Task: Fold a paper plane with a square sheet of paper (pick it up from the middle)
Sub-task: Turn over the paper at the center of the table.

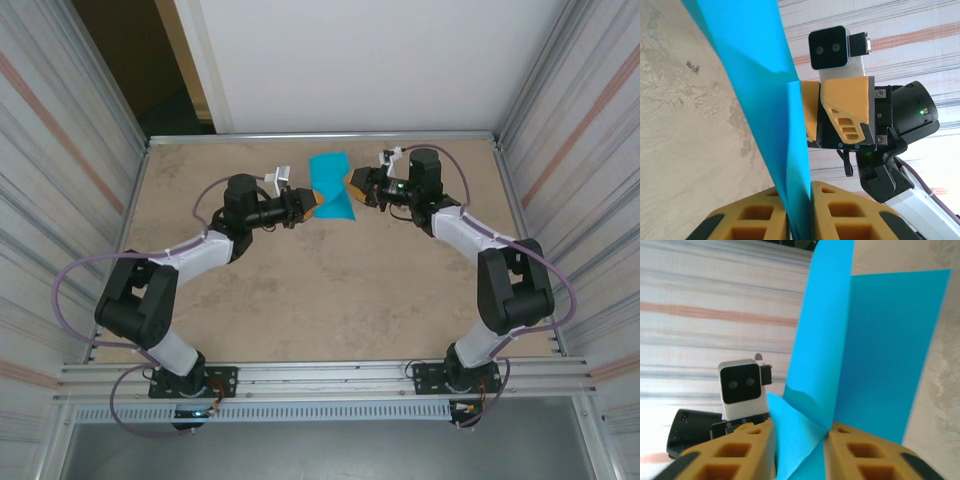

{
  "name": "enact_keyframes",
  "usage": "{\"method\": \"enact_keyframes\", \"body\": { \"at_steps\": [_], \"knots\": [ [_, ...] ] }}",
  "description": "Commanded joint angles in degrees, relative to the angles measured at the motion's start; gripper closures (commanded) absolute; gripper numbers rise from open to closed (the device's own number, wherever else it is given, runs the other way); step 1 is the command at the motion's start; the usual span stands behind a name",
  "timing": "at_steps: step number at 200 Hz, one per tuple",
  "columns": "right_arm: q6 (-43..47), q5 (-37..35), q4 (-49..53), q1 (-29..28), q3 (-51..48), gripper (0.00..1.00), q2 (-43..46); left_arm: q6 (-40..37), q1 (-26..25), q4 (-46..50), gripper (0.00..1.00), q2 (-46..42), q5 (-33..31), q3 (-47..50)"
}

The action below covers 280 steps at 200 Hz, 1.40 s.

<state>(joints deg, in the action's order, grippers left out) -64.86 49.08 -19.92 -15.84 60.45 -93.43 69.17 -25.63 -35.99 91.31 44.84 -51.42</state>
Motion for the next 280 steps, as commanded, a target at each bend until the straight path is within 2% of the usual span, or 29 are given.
{"method": "enact_keyframes", "body": {
  "at_steps": [1, 25, 50, 66, 92, 116, 155, 173, 198, 218, 228, 240, 261, 280],
  "knots": [
    [5.4, -2.7, 7.8, 2.3, -0.8, 0.58, 4.2, -3.4, -0.1, 4.2, 0.86, -0.3, -1.0, -1.7],
    [11.4, -8.1, 17.0, 5.8, -1.6, 0.5, 7.4, -8.9, 0.0, 12.0, 0.91, -2.7, -4.8, -1.8],
    [15.7, -12.6, 23.8, 9.3, -1.7, 0.47, 10.6, -19.3, 0.0, 27.8, 0.92, -5.7, -9.5, -4.9],
    [18.1, -16.2, 27.1, 10.2, -1.8, 0.44, 12.6, -27.4, -0.2, 40.1, 0.92, -6.9, -15.5, -8.2],
    [20.8, -21.7, 30.6, 10.2, -2.2, 0.4, 15.3, -38.4, -1.5, 59.7, 0.92, -6.3, -29.4, -15.0],
    [21.8, -24.5, 31.7, 10.3, -3.1, 0.38, 16.8, -45.3, -4.6, 74.6, 0.91, -3.2, -46.0, -22.4],
    [22.6, -28.8, 33.6, 10.2, -4.5, 0.38, 18.4, -50.0, -12.0, 91.2, 0.92, 6.3, -72.7, -34.9],
    [22.5, -30.3, 34.4, 10.1, -5.7, 0.38, 19.3, -49.7, -14.2, 96.8, 0.92, 12.2, -78.4, -40.5],
    [22.1, -31.8, 34.6, 10.2, -7.6, 0.38, 21.0, -49.0, -17.0, 98.6, 0.91, 19.0, -79.7, -44.9],
    [21.4, -32.8, 34.9, 10.3, -9.1, 0.38, 22.2, -46.5, -18.1, 97.7, 0.91, 24.1, -73.5, -48.0],
    [20.5, -33.4, 35.1, 10.2, -9.7, 0.38, 22.5, -43.7, -18.5, 97.4, 0.9, 26.6, -68.9, -49.9],
    [18.1, -33.8, 35.1, 10.4, -10.6, 0.38, 22.9, -39.5, -19.2, 97.5, 0.88, 28.4, -66.7, -52.0],
    [14.3, -32.8, 32.5, 10.5, -13.0, 0.38, 22.8, -38.8, -20.0, 94.1, 0.77, 30.7, -60.2, -53.2],
    [14.4, -33.4, 35.2, 10.0, -11.7, 0.38, 22.0, -38.4, -20.0, 88.1, 0.61, 29.2, -53.3, -50.7]
  ]
}}
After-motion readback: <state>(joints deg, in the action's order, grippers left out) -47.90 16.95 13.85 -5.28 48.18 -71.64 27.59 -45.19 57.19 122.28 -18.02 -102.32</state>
